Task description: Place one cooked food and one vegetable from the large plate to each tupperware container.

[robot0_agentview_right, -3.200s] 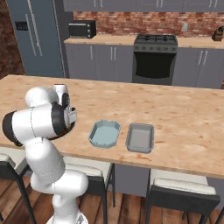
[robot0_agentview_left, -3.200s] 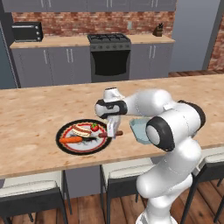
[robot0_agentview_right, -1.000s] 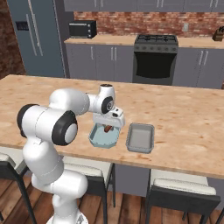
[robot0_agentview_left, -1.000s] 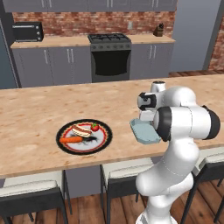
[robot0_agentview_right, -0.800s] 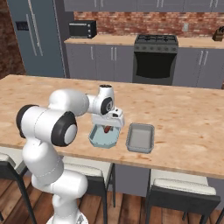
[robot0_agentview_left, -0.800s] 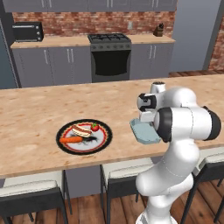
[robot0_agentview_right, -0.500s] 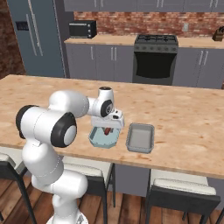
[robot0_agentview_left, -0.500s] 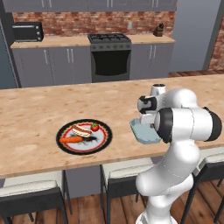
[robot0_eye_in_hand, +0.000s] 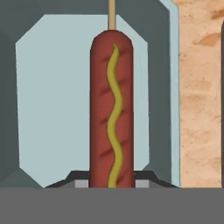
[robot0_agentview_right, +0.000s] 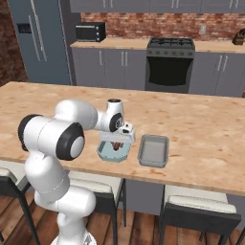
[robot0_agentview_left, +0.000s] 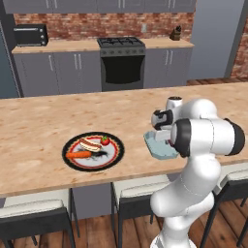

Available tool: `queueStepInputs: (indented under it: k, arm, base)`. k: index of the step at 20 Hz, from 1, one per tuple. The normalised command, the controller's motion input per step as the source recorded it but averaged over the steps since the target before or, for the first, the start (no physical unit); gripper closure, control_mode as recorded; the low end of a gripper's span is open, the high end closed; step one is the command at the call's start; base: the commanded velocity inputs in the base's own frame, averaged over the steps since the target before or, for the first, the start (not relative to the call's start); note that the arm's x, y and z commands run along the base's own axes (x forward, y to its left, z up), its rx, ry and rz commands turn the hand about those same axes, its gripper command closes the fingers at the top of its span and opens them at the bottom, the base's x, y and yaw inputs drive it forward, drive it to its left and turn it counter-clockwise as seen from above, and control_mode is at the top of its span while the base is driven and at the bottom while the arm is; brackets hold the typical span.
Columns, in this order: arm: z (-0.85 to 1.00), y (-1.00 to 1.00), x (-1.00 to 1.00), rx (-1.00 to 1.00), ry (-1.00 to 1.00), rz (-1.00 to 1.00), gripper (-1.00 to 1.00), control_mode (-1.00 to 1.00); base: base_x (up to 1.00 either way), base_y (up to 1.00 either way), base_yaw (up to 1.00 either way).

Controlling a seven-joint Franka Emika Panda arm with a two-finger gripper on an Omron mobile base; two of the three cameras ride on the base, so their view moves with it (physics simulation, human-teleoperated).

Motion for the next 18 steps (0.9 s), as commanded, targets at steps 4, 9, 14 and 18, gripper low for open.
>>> queueStepInputs:
  k: [4, 9, 14, 18]
  arm:
    - [-0.22, 0.0, 0.0, 0.0, 0.0, 0.0, 1.0, -1.0]
    - [-0.16, 0.0, 0.0, 0.0, 0.0, 0.0, 1.0, -1.0]
    - [-0.11, 0.03, 0.0, 0.0, 0.0, 0.0, 1.0, -1.0]
    - [-0.01, 0.01, 0.0, 0.0, -0.02, 0.0, 1.0, -1.0]
  base:
    - [0.0, 0.0, 0.0]
    - [0.0, 0.0, 0.0]
    - [0.0, 0.0, 0.0]
    - [0.0, 0.0, 0.0]
